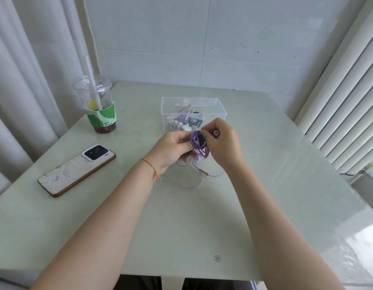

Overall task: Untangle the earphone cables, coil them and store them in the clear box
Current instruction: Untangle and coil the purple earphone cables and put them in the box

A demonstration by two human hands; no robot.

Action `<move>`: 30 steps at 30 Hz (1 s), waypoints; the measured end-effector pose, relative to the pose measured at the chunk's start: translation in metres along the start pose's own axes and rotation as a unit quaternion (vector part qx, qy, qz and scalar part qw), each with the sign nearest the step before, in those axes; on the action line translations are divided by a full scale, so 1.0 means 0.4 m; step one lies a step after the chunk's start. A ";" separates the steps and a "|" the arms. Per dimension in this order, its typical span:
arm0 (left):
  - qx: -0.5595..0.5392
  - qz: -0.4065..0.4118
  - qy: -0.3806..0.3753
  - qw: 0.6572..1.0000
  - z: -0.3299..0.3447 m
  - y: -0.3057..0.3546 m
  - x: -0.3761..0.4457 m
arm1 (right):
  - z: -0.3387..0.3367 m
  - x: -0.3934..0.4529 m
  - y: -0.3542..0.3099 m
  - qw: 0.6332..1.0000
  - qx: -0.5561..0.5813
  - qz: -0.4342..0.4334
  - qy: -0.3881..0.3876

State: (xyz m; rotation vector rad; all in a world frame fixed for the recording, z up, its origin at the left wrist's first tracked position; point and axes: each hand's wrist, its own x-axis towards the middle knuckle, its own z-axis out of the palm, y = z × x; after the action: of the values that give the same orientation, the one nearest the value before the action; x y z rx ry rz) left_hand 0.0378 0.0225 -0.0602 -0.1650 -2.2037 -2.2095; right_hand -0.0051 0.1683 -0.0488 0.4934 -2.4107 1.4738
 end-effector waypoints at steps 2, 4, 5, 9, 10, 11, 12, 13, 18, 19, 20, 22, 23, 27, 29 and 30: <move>0.012 -0.005 -0.018 1.000 0.001 0.008 0.000 | 0.000 0.004 0.002 1.000 -0.004 -0.002 0.000; -0.001 -0.021 -0.031 0.999 -0.002 0.016 0.001 | 0.001 0.004 0.003 1.000 -0.010 -0.006 0.002; -0.017 -0.030 -0.037 0.999 -0.003 0.019 0.000 | 0.000 0.002 0.003 1.000 -0.013 -0.007 0.002; -0.017 -0.036 -0.051 0.998 -0.012 0.012 -0.005 | 0.000 -0.001 0.009 1.000 -0.006 -0.004 -0.005; -0.014 -0.028 -0.058 0.998 -0.016 0.010 -0.004 | -0.001 0.001 0.008 1.000 0.006 0.002 -0.003; -0.019 -0.018 -0.065 0.998 -0.019 0.010 -0.003 | -0.003 0.006 0.006 1.000 0.026 0.011 0.002; -0.027 -0.011 -0.070 0.997 -0.022 0.011 0.000 | -0.007 0.011 0.003 0.998 0.055 0.025 0.009; -0.036 -0.005 -0.071 0.997 -0.022 0.015 0.000 | -0.012 0.016 0.002 0.995 0.086 0.043 0.012; -0.128 0.004 -0.003 0.992 -0.017 0.034 0.004 | -0.032 0.025 0.007 0.945 0.286 0.147 -0.063; -0.141 0.011 0.007 0.990 -0.018 0.039 0.006 | -0.035 0.026 0.009 0.936 0.306 0.155 -0.075; -0.145 0.016 0.018 0.989 -0.016 0.047 0.007 | -0.039 0.027 0.009 0.931 0.319 0.156 -0.081; -0.140 0.013 0.040 0.989 -0.007 0.065 0.008 | -0.048 0.023 0.004 0.928 0.327 0.158 -0.077; -0.135 0.013 0.048 0.990 -0.003 0.087 0.009 | -0.057 0.026 -0.010 0.930 0.326 0.153 -0.074; -0.108 -0.011 0.052 0.993 -0.003 0.130 0.015 | -0.084 0.042 -0.048 0.949 0.285 0.130 -0.049; -0.074 -0.010 0.072 0.995 -0.006 0.157 0.011 | -0.106 0.052 -0.077 0.961 0.254 0.109 -0.031; -0.069 -0.011 0.082 0.994 -0.006 0.168 0.012 | -0.114 0.059 -0.087 0.966 0.237 0.099 -0.023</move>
State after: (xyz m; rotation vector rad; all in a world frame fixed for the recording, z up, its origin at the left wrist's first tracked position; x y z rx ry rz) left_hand 0.0386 0.0200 0.0073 0.0385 -1.9795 -2.2967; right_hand -0.0092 0.1910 0.0089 0.3897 -2.1803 2.1659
